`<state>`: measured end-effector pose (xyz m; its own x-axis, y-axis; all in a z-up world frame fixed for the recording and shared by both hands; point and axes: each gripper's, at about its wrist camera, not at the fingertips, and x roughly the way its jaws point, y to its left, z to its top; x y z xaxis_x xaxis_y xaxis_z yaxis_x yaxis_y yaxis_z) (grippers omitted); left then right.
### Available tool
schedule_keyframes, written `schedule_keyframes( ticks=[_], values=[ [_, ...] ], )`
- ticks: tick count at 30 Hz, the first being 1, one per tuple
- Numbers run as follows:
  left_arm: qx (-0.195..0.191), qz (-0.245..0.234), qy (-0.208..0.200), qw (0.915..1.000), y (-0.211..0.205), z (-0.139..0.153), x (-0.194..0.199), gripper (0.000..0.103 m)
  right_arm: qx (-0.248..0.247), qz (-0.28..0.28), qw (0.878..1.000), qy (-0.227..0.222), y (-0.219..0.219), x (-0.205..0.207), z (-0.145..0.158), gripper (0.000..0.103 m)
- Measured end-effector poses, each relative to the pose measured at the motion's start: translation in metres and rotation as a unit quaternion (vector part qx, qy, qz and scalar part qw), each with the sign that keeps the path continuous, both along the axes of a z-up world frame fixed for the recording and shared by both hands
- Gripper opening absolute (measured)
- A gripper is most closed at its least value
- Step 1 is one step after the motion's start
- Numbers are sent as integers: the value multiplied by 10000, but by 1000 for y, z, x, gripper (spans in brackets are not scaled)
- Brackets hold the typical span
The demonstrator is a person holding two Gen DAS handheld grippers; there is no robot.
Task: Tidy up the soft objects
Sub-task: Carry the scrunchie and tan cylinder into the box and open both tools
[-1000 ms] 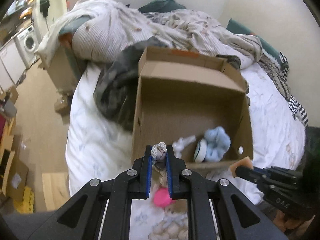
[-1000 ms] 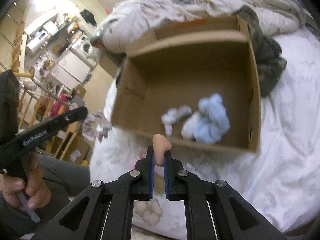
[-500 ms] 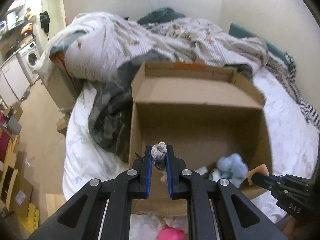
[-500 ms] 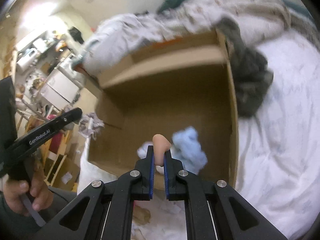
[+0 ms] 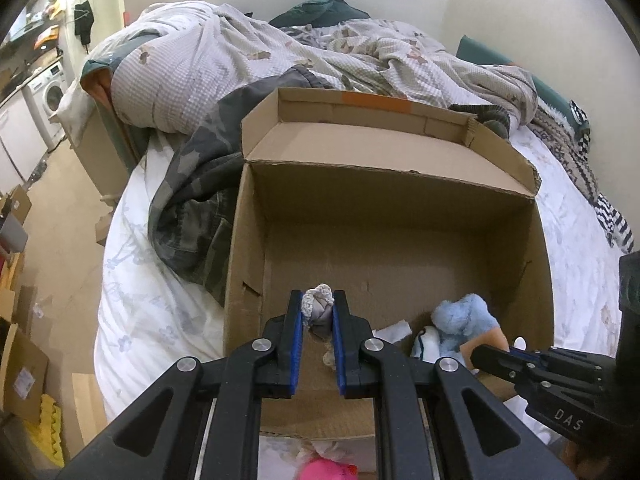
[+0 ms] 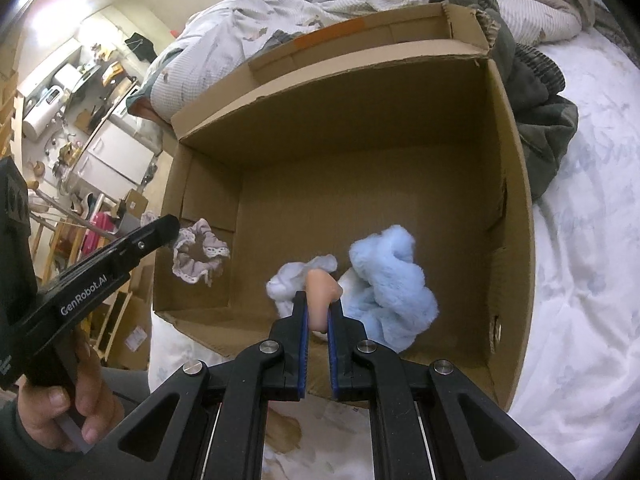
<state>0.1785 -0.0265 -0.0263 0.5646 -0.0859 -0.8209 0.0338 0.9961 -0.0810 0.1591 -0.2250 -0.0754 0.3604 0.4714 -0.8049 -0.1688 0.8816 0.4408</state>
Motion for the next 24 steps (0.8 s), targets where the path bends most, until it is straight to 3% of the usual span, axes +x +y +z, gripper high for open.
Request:
schedule_keyframes(
  ticks=[13,18,21,24],
  values=[
    [-263,-253,362,9987,-8,-14,2,16,102,-96,9997,196,-3,8,-6,10],
    [-285,-139,446,9985,-4,-17,4,37,122,-138,9995,242,-6,8,-8,10],
    [-234,-134,384,9989,-5,-14,3,63,101,-113,9995,285,-4,8,-10,10],
    [-170,-175,388,9990,-6,-14,3,63,133,-83,9995,291,-1,9,-9,10]
  ],
)
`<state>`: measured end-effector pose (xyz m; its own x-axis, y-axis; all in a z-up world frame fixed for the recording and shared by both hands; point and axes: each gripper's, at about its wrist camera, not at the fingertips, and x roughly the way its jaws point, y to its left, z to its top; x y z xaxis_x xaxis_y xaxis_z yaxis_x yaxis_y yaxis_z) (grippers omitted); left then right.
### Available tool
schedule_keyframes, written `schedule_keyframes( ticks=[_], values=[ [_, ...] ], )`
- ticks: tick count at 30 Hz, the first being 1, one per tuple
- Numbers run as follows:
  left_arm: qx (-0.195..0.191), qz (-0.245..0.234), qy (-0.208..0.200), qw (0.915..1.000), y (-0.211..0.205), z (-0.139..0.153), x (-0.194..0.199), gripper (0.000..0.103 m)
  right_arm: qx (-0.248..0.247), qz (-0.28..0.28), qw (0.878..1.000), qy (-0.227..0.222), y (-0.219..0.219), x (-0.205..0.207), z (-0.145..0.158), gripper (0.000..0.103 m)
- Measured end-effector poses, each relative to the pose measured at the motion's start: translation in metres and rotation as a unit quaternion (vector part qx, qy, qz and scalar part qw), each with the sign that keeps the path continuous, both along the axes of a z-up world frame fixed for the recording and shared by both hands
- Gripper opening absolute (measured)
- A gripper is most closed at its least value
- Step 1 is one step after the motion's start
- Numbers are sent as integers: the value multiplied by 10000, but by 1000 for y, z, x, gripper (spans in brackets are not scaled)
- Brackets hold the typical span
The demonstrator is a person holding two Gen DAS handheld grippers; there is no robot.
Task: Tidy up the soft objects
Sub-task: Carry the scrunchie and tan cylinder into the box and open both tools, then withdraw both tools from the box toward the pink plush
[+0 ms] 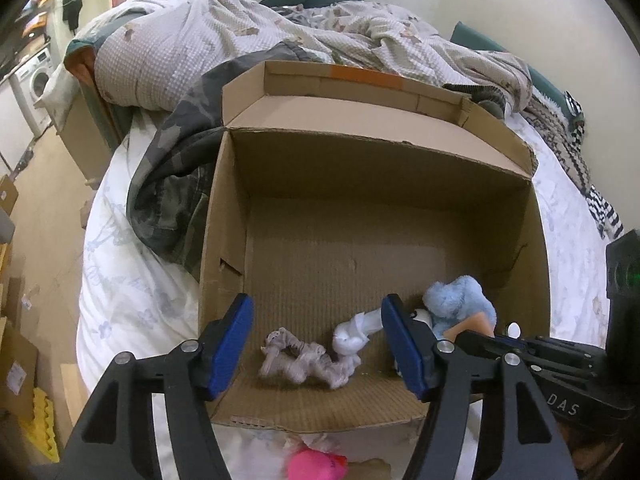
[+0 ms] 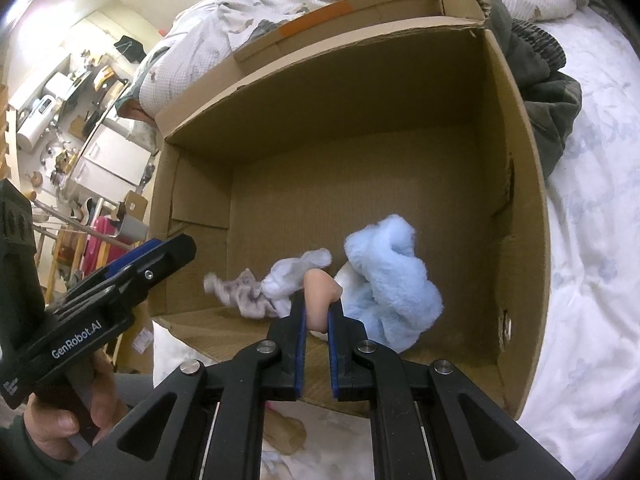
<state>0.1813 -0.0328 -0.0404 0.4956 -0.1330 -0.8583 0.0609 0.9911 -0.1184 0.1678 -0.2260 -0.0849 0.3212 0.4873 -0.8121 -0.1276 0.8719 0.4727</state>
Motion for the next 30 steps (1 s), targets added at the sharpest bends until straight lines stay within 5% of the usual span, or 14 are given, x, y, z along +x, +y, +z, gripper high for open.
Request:
schedule_keyframes(
  ticks=[4,6,7,8,30],
  values=[
    [7,-10,94,10000,-1,-3,1,63,92,61,9999,-43,4,1,1,16],
    [19,-6,103,9999,-2,-3,1,63,62,0,10000,7,3,2,0,39],
    [34,-4,110,9999,-2,-3,1,63,23,-76,10000,45,1,2,-2,66],
    [49,0,118,9999,-2,-4,2,63,41,-176,9998,29,-2,3,-1,73],
    [82,43,206,9997,-1,-8,2,64,-98,-283,9995,-124,-6,0,2,73]
  ],
)
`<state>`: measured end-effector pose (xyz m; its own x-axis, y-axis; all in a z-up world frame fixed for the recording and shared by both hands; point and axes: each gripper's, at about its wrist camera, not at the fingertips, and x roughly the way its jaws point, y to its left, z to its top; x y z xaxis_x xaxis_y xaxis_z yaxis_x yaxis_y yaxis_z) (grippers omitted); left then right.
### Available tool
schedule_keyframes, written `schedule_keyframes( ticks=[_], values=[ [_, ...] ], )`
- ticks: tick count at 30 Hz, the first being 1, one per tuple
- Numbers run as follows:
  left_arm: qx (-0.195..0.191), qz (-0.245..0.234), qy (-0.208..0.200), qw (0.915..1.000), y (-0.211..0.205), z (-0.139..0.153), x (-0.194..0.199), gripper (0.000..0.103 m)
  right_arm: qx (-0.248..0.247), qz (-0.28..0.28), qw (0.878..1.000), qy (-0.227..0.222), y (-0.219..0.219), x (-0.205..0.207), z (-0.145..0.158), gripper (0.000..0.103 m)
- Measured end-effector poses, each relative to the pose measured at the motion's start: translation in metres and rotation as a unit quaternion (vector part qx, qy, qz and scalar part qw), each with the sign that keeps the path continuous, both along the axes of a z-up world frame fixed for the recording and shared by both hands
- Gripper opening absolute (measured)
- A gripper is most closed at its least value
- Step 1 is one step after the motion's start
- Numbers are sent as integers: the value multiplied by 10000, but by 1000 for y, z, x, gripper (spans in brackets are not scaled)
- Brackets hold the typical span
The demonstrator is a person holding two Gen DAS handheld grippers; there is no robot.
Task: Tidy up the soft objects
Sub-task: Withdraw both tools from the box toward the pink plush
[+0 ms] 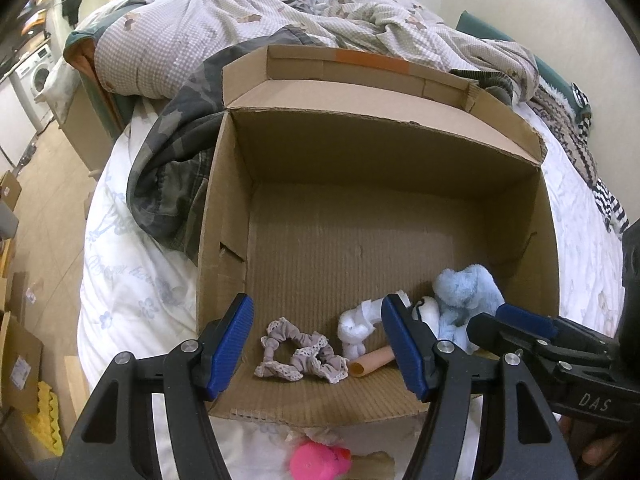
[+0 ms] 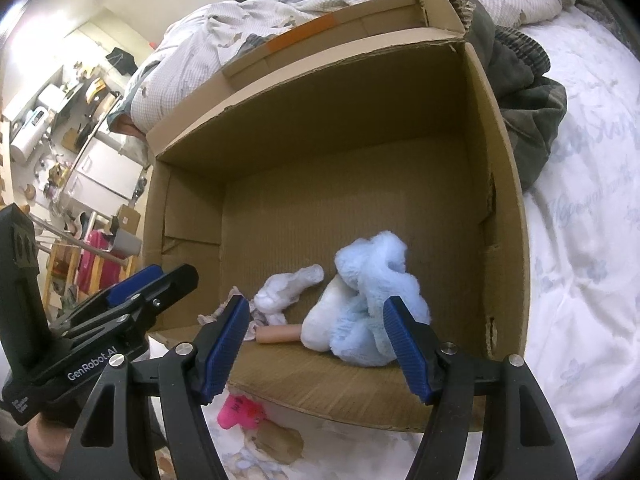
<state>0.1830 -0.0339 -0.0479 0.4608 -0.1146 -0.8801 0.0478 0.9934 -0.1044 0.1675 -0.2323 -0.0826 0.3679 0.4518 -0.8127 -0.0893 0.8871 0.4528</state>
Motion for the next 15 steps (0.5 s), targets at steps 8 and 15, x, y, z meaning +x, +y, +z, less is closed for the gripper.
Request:
schedule_keyframes(
  ticks=[8,15],
  values=[
    [36,11,-71,10000,1,6,-9,64,-109,-40,9998,-140,-2,-5,8,73],
    [62,63,-147,9999,8,13,-25,64,-494,-69,9981,-373,1,-16,19,73]
  ],
)
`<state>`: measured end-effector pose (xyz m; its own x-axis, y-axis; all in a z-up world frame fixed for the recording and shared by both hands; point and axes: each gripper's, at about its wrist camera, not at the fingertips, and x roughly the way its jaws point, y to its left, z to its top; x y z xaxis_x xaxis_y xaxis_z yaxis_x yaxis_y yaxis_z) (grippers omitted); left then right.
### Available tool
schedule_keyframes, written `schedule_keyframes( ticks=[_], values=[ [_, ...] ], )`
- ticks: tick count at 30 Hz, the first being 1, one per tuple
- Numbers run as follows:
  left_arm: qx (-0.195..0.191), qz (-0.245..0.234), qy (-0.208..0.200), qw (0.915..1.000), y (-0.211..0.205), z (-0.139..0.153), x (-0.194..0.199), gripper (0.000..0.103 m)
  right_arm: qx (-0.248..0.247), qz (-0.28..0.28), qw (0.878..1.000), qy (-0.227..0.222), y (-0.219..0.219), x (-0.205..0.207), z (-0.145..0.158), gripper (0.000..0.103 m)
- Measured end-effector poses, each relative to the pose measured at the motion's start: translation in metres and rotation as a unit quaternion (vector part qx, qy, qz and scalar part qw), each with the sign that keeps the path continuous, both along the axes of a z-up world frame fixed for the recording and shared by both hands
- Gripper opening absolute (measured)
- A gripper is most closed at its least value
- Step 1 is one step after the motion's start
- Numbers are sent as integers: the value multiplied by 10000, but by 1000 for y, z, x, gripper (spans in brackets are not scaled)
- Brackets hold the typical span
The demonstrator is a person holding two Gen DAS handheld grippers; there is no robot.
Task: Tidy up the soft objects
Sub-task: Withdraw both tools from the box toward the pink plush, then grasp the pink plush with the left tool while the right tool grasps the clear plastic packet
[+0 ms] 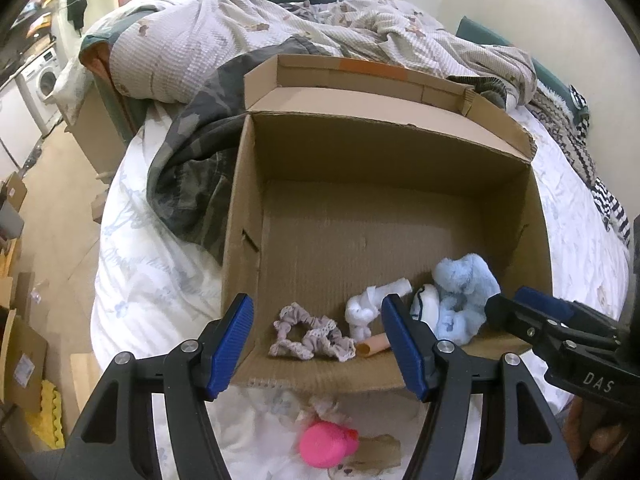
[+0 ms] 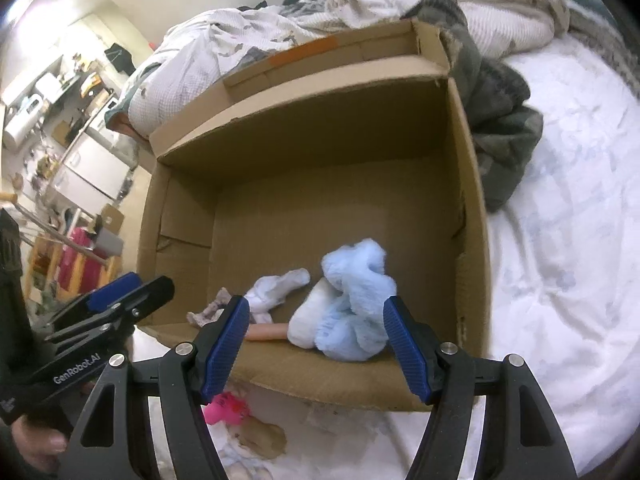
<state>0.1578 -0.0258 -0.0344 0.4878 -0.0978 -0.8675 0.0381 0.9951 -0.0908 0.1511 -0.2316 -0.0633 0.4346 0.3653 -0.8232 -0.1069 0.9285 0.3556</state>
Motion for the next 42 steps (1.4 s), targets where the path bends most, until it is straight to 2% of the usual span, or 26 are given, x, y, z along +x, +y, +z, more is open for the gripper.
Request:
schedule_keyframes(
  ticks=[12,15,21,27,35,42],
  values=[
    [106,37,-20,9999,5,4,-29,64,-644,423,9960,-464,19,-32,23,73],
    [35,57,98,9999,7,1,-37,64,-574,398,9965,-448,18,-38,24,73],
    [65,238,471,9986,15,-12,-52,64,252,254,9991,238,6,-46,5,73],
    [2,545,1126,9921,33,-41,-61,64,73,171,9977,657,0,-53,-13,73],
    [-546,492,1855,9799,29,-74,-65,63,201,-231,9898,1389,-17,-44,-44,73],
    [-505,274,2023,9776,7,-86,-62,63,104,-257,9882,1509,-17,-42,-52,73]
  ],
)
